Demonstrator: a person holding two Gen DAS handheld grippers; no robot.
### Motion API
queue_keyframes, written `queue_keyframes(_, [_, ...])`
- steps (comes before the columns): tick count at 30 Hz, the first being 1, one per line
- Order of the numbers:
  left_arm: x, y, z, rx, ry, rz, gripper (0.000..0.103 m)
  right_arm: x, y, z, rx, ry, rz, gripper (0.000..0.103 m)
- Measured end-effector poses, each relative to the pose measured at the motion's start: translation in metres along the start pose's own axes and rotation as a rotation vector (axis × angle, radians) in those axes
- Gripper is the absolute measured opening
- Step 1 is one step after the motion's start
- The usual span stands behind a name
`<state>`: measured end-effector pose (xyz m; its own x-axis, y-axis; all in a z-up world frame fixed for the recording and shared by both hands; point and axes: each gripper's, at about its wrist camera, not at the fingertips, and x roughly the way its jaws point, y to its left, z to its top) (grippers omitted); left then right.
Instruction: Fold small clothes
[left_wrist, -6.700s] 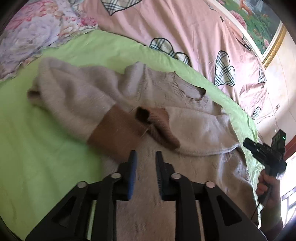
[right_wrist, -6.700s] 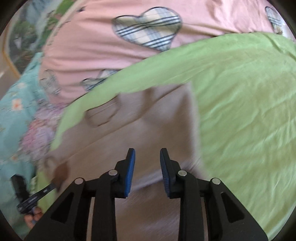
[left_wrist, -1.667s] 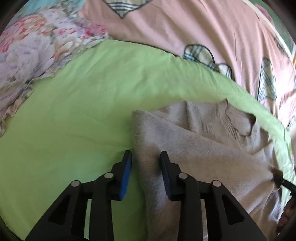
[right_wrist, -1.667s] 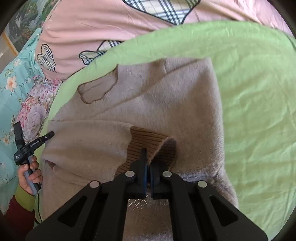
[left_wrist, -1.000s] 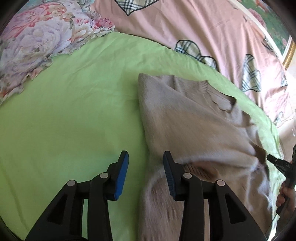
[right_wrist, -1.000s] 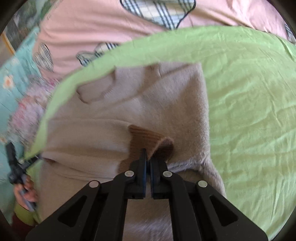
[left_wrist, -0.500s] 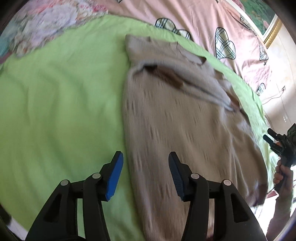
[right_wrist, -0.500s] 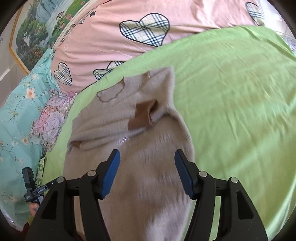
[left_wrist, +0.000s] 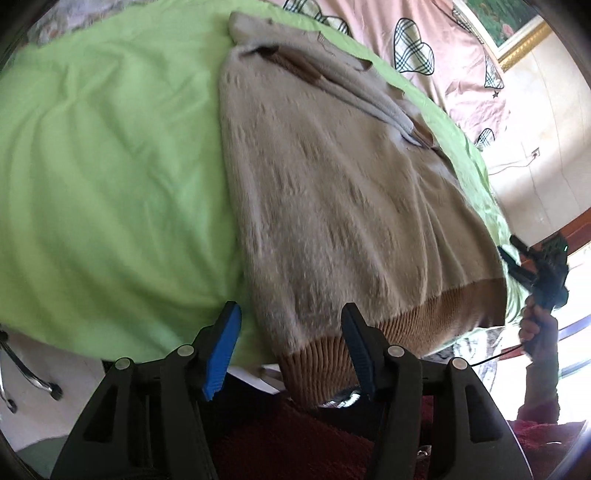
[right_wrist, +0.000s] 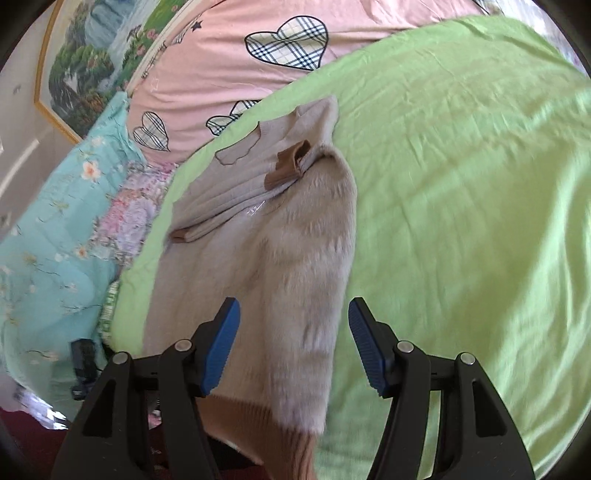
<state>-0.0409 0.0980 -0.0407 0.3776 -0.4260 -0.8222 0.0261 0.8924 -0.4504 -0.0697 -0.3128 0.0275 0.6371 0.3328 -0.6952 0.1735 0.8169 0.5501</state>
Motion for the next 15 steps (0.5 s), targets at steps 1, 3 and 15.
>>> queue_keyframes(1, [0.002, 0.002, -0.001, -0.011, 0.01, -0.015, 0.057, -0.002, -0.004, -0.004, 0.009, 0.001, 0.004, 0.062])
queue_keyframes(3, [0.01, 0.004, 0.0, -0.025, 0.045, -0.055, 0.059, -0.007, -0.01, -0.011, 0.029, 0.002, 0.012, 0.062])
queue_keyframes(15, [0.041, -0.035, -0.007, 0.113, 0.152, -0.107, 0.009, -0.014, -0.012, -0.048, 0.012, 0.087, 0.107, 0.062])
